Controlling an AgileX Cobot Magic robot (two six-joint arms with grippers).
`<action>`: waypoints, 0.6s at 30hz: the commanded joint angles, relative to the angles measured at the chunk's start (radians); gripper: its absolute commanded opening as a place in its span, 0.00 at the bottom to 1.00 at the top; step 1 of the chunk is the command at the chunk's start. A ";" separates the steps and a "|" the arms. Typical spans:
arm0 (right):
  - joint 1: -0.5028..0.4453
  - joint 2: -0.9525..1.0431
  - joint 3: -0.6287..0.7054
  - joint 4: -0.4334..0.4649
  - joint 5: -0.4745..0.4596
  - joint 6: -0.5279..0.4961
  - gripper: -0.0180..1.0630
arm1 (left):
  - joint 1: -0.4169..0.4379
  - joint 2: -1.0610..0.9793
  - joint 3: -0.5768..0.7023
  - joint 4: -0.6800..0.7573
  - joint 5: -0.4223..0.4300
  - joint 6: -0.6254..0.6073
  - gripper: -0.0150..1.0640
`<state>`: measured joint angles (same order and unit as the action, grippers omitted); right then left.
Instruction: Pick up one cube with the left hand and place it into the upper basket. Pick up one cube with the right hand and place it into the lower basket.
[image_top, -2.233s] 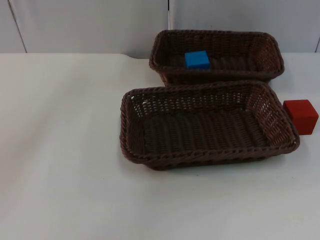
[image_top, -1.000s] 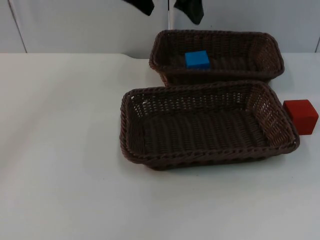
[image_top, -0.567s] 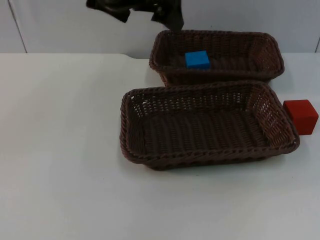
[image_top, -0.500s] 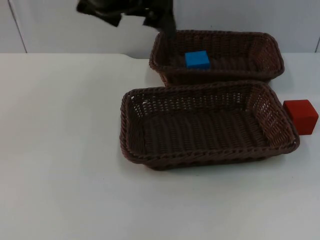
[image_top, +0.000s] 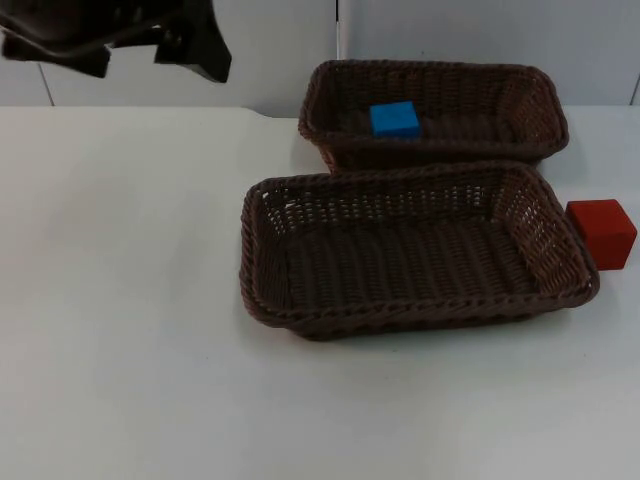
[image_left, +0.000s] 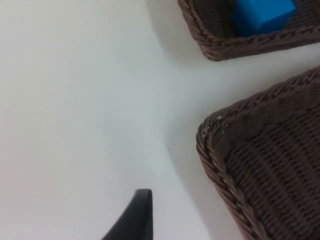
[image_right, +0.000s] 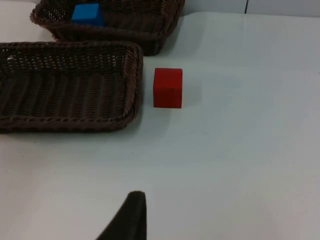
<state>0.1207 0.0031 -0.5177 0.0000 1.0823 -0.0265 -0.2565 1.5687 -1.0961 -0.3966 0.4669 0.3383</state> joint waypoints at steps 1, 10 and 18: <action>-0.004 -0.003 0.002 0.000 -0.003 0.000 0.99 | 0.001 -0.036 0.030 -0.018 -0.017 -0.006 0.99; -0.004 -0.003 0.002 0.000 -0.003 0.000 0.99 | 0.001 -0.160 0.150 -0.016 -0.022 -0.018 0.99; -0.004 -0.003 0.002 0.000 -0.003 0.000 0.99 | 0.001 -0.235 0.239 -0.018 -0.048 -0.058 0.99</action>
<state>0.1207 0.0031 -0.5177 0.0000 1.0823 -0.0265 -0.2565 1.3605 -0.8880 -0.4006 0.4359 0.3077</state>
